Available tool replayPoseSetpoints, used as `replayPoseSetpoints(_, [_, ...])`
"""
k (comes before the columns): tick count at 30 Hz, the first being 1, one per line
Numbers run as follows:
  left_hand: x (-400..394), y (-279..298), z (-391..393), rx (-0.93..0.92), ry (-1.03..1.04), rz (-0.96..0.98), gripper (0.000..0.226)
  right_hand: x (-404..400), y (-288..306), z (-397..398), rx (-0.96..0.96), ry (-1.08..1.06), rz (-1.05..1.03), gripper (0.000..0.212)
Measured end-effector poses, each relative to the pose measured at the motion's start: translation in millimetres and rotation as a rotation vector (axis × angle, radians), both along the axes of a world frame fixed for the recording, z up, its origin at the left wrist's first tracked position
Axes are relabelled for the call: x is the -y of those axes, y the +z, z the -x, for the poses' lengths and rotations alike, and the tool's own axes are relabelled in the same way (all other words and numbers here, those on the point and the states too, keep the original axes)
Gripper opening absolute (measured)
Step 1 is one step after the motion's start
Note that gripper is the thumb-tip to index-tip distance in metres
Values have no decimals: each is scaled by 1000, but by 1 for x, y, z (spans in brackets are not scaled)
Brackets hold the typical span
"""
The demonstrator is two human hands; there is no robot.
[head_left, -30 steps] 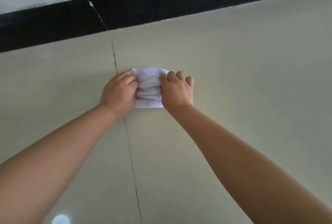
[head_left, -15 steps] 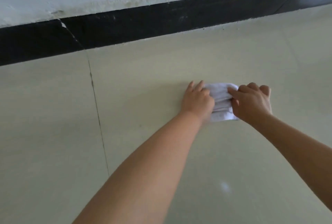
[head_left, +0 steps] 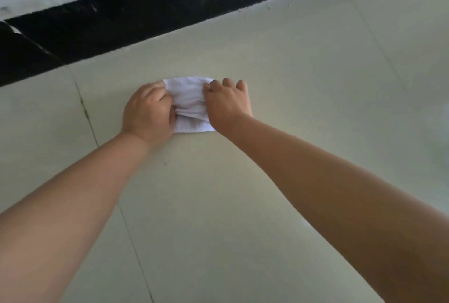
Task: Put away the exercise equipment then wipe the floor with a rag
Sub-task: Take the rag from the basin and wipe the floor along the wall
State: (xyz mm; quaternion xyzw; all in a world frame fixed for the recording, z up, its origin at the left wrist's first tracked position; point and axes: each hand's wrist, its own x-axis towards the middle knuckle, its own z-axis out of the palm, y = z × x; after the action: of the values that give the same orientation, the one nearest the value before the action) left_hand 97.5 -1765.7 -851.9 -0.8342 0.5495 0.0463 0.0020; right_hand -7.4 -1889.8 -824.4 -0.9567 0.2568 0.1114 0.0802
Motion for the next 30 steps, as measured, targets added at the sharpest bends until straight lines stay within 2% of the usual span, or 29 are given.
replayPoseSetpoints(3, [1,2,19,38,-193,82,31,-8,-7,53,24,62,44,44])
replayPoseSetpoints(6, [16,1,63,-43,-400,185,29,-6,-14,122,70,72,154,53])
replayPoseSetpoints(10, [53,1,142,-160,-611,181,29,10,-10,218,-82,53,211,56])
replayPoseSetpoints(13, [89,5,210,-184,-726,106,32,24,4,285,-222,2,242,62])
replayPoseSetpoints(18, [127,10,324,-231,-682,75,39,45,19,381,-355,-142,231,66])
replayPoseSetpoints(21, [142,15,361,-254,-631,-29,43,59,12,413,-385,-268,211,69])
replayPoseSetpoints(24, [161,17,367,-306,-554,-58,41,86,13,399,-355,-362,216,66])
replayPoseSetpoints(26, [178,29,356,-258,-456,-103,42,114,15,376,-333,-403,158,57])
replayPoseSetpoints(28, [203,26,334,-125,-434,-126,39,148,14,345,-288,-410,110,55])
replayPoseSetpoints(30, [225,31,300,-181,-343,-227,40,177,12,306,-232,-370,124,53])
